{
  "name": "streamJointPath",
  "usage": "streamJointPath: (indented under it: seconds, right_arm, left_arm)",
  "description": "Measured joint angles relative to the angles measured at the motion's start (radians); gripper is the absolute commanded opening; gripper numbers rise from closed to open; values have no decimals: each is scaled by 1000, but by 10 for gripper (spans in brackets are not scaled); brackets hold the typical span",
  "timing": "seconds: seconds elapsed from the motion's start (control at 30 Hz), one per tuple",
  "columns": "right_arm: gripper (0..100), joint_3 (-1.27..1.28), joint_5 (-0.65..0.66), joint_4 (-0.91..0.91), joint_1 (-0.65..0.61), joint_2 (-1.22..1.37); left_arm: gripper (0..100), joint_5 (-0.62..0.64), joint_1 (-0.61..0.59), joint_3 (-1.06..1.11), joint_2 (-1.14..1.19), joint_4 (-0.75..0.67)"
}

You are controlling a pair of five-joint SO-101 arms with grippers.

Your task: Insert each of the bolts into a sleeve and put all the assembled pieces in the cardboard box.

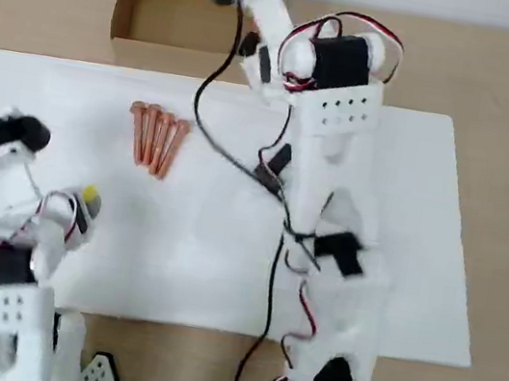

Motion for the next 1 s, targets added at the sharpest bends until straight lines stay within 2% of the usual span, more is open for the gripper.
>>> streamJointPath:
  seconds: [0.2,0.37,0.5,0.67,0.83,1.0]
  right_arm:
    - [165,611,63,-43,-38,-354]
    - [165,1022,133,-224,6,-557]
    - [165,1241,218,-387,44,-591]
    - [165,1313,325,-542,114,-523]
    - [165,1316,399,-592,146,-387]
    - [165,1280,414,-612,147,-288]
  left_arm:
    - [207,0,0,-196,293,0]
    - [207,0,54,-229,371,-21]
    - [207,0,72,-230,394,-69]
    - [207,0,72,-230,417,-137]
    - [207,71,72,-230,474,-206]
    - [207,118,72,-230,543,-215]
